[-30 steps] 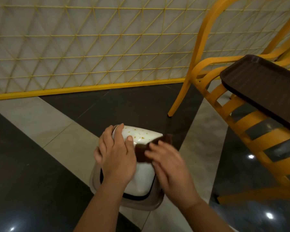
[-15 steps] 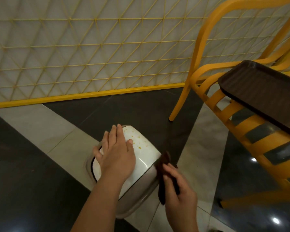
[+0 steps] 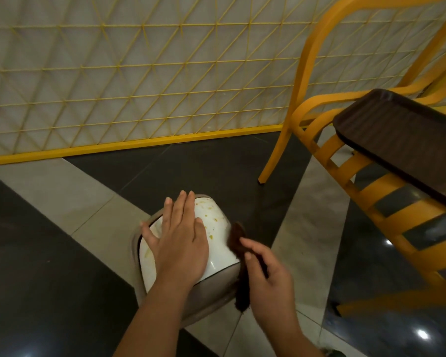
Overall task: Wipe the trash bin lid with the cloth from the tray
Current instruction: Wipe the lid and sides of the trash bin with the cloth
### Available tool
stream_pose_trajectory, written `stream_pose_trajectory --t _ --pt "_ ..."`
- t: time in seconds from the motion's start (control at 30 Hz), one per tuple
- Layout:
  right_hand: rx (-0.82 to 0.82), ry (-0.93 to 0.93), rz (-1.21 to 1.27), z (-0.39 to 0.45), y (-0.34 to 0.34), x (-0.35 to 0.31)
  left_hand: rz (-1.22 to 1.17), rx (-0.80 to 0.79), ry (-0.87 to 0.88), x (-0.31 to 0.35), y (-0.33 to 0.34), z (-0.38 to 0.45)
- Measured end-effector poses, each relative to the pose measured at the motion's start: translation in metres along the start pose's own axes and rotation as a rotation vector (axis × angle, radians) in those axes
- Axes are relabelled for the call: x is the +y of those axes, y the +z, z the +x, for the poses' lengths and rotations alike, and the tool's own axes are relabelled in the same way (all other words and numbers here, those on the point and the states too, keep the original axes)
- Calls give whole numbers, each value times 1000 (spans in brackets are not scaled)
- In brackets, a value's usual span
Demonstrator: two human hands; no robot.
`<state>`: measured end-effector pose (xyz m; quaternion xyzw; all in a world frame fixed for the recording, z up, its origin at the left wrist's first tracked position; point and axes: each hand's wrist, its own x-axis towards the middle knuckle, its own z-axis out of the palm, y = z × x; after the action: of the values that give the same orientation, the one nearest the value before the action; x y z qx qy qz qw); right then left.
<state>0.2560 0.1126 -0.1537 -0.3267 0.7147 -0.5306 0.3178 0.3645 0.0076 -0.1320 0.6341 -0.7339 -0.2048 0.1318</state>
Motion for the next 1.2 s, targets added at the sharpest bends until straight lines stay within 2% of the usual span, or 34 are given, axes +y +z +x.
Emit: stream_pose_trajectory --t 0.07,0.13,0.17,0.3,0.4,0.5,0.57,0.67,0.77,0.8,0.9,0.97,1.07,1.2 --pt "9 -286 -138 -20 0 -7 5 -4 31 -1 0 -2" --pt "-47 -428 -203 -15 5 -10 7 -21 62 -3 -1 -2" --pt "-62 -393 -180 -5 8 -11 2 -29 72 -4 -2 -2" --pt "-89 165 103 32 14 -14 0 -47 85 -4 -8 -4" --pt "-71 253 56 20 9 1 61 -14 72 -5 -9 -7" --pt "-71 203 40 -15 2 22 105 103 -66 -1 -9 -18" --pt "-98 73 -55 -39 3 29 94 120 -128 2 -9 -26" --pt "-48 -173 -119 -49 14 17 41 93 -108 -2 -6 -27" --pt "-104 -335 -146 -22 30 -8 -1 66 -69 -8 -3 -24" --pt "-105 -274 -104 -9 34 -12 -42 63 -68 -9 -3 -24" --pt "-57 97 104 15 39 -8 -172 72 -105 -7 -5 -26" --pt "-33 203 92 0 37 4 -217 78 -124 -6 -6 -28" --pt "35 134 51 -49 32 19 -239 92 -110 -8 -5 -26" --pt "34 -170 -88 -49 32 11 -228 96 -65 -12 -3 -27"
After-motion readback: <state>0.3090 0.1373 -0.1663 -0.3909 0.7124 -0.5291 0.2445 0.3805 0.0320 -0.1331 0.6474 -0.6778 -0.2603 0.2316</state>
